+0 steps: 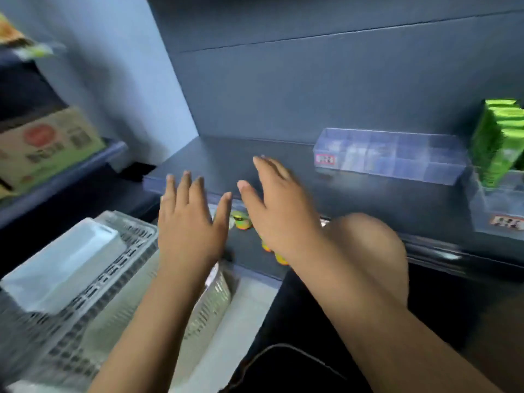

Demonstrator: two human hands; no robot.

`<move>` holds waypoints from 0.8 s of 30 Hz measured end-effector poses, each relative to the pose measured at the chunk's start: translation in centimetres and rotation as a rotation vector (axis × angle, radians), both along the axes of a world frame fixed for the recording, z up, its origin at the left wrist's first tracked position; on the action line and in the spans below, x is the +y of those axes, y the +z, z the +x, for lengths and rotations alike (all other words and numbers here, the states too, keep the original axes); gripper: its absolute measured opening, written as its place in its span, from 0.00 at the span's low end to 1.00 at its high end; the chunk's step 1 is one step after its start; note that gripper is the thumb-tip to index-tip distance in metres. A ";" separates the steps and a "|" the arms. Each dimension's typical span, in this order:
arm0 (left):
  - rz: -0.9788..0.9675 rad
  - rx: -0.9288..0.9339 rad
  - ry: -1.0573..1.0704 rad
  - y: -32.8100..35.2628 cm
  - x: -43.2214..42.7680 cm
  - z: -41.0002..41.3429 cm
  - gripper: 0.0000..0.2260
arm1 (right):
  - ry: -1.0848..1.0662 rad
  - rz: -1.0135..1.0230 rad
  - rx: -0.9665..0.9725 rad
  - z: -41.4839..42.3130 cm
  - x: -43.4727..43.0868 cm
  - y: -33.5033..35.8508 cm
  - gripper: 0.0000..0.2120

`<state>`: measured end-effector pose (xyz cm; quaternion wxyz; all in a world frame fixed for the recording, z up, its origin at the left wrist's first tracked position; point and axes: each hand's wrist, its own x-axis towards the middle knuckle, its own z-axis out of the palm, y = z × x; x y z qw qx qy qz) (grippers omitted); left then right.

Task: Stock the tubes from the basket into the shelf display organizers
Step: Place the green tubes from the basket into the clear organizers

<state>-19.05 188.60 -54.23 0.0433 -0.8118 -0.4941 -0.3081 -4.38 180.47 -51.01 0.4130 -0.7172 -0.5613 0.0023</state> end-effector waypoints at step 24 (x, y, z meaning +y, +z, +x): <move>-0.979 -0.209 0.604 -24.2 3.1 -20.4 0.22 | 0.390 -1.009 0.272 -18.0 18.3 -18.1 0.11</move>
